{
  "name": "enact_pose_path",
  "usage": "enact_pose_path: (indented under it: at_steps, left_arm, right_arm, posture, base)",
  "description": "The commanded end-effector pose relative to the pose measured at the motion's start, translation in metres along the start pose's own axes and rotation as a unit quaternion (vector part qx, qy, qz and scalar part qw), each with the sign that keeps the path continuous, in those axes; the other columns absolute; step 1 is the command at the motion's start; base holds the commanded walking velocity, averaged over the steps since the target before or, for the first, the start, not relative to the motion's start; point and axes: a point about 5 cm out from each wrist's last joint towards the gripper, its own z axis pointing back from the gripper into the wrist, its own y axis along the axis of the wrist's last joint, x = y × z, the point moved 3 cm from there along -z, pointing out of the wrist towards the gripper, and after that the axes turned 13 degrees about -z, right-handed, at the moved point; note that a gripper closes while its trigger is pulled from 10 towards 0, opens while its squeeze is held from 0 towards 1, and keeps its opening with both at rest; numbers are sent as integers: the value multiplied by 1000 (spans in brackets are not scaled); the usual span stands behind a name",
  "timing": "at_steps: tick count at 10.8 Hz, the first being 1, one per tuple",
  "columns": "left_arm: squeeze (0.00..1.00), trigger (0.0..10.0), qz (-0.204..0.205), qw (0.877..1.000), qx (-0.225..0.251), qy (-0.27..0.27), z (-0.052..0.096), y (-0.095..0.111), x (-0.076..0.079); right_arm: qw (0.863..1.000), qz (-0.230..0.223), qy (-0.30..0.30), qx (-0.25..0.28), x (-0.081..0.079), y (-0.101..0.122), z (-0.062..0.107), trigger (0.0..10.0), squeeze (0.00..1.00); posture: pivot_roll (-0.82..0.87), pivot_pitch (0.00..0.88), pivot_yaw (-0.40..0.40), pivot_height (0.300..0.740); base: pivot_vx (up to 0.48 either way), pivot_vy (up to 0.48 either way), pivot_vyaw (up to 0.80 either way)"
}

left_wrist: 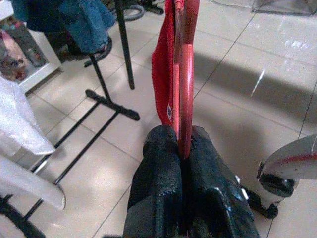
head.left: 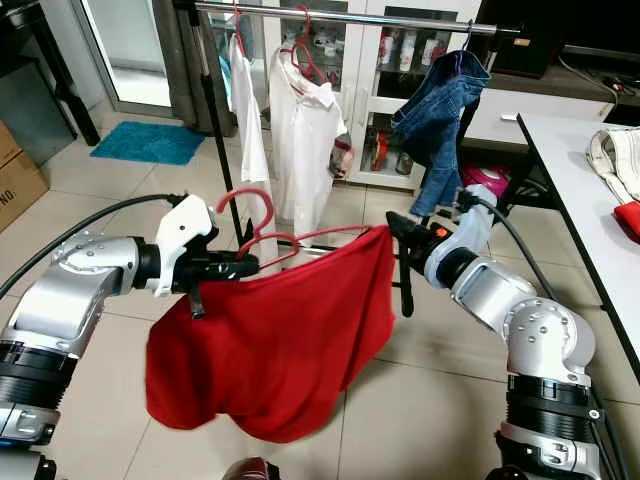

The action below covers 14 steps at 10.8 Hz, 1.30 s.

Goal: Hang hanger

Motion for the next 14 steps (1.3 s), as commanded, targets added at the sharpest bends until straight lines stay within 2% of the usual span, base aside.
enact_pose_path:
  at_steps: [1, 3, 4, 5, 8, 11, 12, 14]
  left_arm:
    - [0, 0, -17, 1000, -6, 3, 2, 3, -3]
    - [0, 0, -19, 1000, -9, 4, 2, 2, -3]
    - [0, 0, -23, 999, -12, 22, 3, 1, -8]
    - [0, 0, -19, 999, 1, 28, 3, 5, -11]
    - [0, 0, -16, 1000, 12, 14, 1, 8, -6]
    - [0, 0, -16, 1000, 20, 9, 0, 11, -5]
    - [0, 0, -14, 1000, 26, 5, -2, 13, -4]
    - [0, 0, -13, 999, 33, -5, -4, 16, 0]
  right_arm:
    - [1000, 3, 16, 11, -6, 7, 3, 0, 0]
    - [1000, 11, 16, -6, -8, 3, 3, 0, 0]
    - [998, 37, -16, -43, 4, -11, 3, 10000, 0]
    - [998, 30, -23, -57, 10, -21, 4, 10000, 1000]
    - [998, 17, 3, -53, -2, -22, 1, 10000, 1000]
    - [998, 16, 0, -67, -3, -28, 0, 10000, 1000]
    - [997, 13, -2, -80, -3, -33, -1, 10000, 0]
    - [996, 11, 7, -91, -8, -39, -3, 10000, 0]
  posture:
    - [-13, 0, 15, 740]
    - [-15, 0, 15, 740]
    - [-14, 0, 14, 740]
    - [-10, 0, 13, 740]
    - [-10, 0, 16, 740]
    - [-9, 0, 17, 740]
    - [-8, 0, 17, 740]
    - [-8, 0, 16, 740]
  base:
    - [0, 0, 0]
    - [0, 0, 0]
    - [0, 0, 0]
    - [0, 0, 0]
    - [0, 0, 0]
    - [0, 0, 0]
    - [0, 0, 0]
    - [0, 0, 0]
